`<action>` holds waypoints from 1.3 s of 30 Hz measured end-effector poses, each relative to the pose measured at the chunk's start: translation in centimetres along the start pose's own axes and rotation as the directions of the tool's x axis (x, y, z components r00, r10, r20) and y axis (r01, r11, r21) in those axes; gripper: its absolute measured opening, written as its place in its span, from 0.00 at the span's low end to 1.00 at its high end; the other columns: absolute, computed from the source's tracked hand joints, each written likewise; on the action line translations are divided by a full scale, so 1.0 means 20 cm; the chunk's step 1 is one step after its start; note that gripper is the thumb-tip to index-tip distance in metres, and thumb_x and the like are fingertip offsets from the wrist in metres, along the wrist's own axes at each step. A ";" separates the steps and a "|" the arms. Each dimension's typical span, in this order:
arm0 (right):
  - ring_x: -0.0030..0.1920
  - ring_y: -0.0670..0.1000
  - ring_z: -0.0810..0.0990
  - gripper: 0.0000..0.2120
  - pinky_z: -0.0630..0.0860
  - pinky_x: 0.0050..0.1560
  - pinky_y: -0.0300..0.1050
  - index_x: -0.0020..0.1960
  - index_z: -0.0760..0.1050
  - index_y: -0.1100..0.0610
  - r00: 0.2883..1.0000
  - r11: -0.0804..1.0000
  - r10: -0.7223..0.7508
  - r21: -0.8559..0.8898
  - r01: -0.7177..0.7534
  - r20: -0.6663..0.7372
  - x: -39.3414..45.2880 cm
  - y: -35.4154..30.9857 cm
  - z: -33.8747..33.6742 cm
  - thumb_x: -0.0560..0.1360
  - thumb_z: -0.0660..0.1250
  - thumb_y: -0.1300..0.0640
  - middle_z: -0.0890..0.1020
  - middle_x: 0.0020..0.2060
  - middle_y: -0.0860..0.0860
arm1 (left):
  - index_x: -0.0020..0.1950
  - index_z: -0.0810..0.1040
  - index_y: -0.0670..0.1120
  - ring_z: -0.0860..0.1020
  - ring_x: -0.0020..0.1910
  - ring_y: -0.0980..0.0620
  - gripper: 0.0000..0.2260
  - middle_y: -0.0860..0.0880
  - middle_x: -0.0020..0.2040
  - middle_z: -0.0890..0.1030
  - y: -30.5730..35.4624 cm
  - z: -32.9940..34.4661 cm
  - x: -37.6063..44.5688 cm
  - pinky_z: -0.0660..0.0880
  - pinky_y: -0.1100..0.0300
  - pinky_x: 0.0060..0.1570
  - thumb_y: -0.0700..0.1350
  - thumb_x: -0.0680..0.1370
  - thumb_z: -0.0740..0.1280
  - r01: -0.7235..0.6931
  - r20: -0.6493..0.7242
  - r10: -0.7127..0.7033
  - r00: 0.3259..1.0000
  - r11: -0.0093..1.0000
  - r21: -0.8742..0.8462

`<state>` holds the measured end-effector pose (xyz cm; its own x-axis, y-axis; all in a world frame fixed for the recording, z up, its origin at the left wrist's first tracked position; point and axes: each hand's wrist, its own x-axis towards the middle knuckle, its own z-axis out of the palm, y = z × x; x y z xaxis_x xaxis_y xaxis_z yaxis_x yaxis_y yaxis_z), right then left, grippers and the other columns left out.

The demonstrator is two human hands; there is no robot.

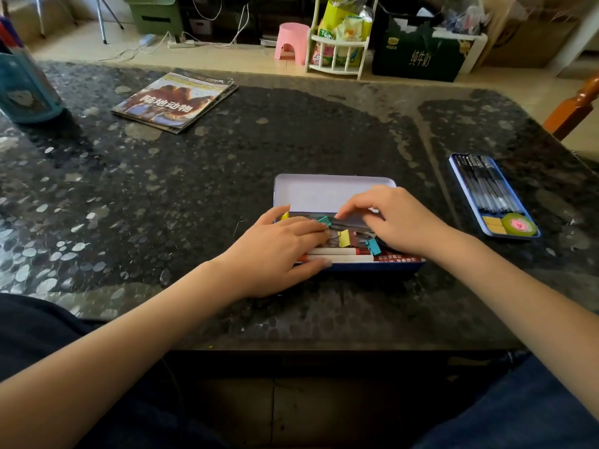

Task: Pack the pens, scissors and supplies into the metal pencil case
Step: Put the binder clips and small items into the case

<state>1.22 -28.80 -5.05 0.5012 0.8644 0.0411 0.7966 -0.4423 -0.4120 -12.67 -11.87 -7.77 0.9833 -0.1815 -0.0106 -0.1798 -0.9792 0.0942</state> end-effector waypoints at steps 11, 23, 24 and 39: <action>0.49 0.43 0.76 0.10 0.73 0.51 0.39 0.53 0.81 0.50 0.996 0.996 0.087 0.037 -0.087 0.004 -0.06 -0.01 0.06 0.72 0.72 0.51 0.80 0.46 0.43 | 0.74 0.60 0.55 0.58 0.72 0.57 0.25 0.57 0.74 0.63 0.00 0.00 0.01 0.50 0.56 0.72 0.61 0.79 0.49 0.088 0.028 -0.085 0.996 0.988 -0.125; 0.45 0.47 0.82 0.09 0.80 0.49 0.43 0.49 0.79 0.51 0.956 0.865 0.265 0.469 -0.178 -0.125 -0.07 0.06 -0.02 0.72 0.71 0.62 0.83 0.47 0.47 | 0.70 0.66 0.55 0.68 0.67 0.59 0.17 0.57 0.67 0.72 0.02 -0.04 0.10 0.35 0.49 0.71 0.48 0.81 0.56 0.164 0.094 -0.136 0.986 0.876 -0.454; 0.46 0.47 0.82 0.08 0.80 0.51 0.46 0.49 0.79 0.52 0.956 0.848 0.274 0.494 -0.191 -0.102 -0.07 0.08 -0.02 0.72 0.71 0.62 0.83 0.47 0.49 | 0.70 0.66 0.54 0.68 0.66 0.59 0.17 0.57 0.67 0.72 0.02 -0.05 0.11 0.34 0.49 0.71 0.47 0.81 0.56 0.159 0.089 -0.133 0.987 0.877 -0.454; 0.46 0.42 0.81 0.06 0.76 0.45 0.36 0.48 0.77 0.52 0.956 0.871 0.292 0.403 -0.282 0.037 -0.06 0.07 0.02 0.73 0.70 0.61 0.83 0.43 0.45 | 0.57 0.78 0.45 0.79 0.52 0.53 0.15 0.47 0.54 0.81 0.05 -0.07 0.29 0.78 0.58 0.54 0.34 0.72 0.69 0.150 -0.071 -0.233 0.970 0.800 -0.582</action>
<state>1.64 -30.40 -6.04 0.6995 0.7053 -0.1146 0.4159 -0.5322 -0.7374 -7.19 -13.73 -6.35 0.9975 0.0589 0.0384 0.0196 -0.7574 0.6527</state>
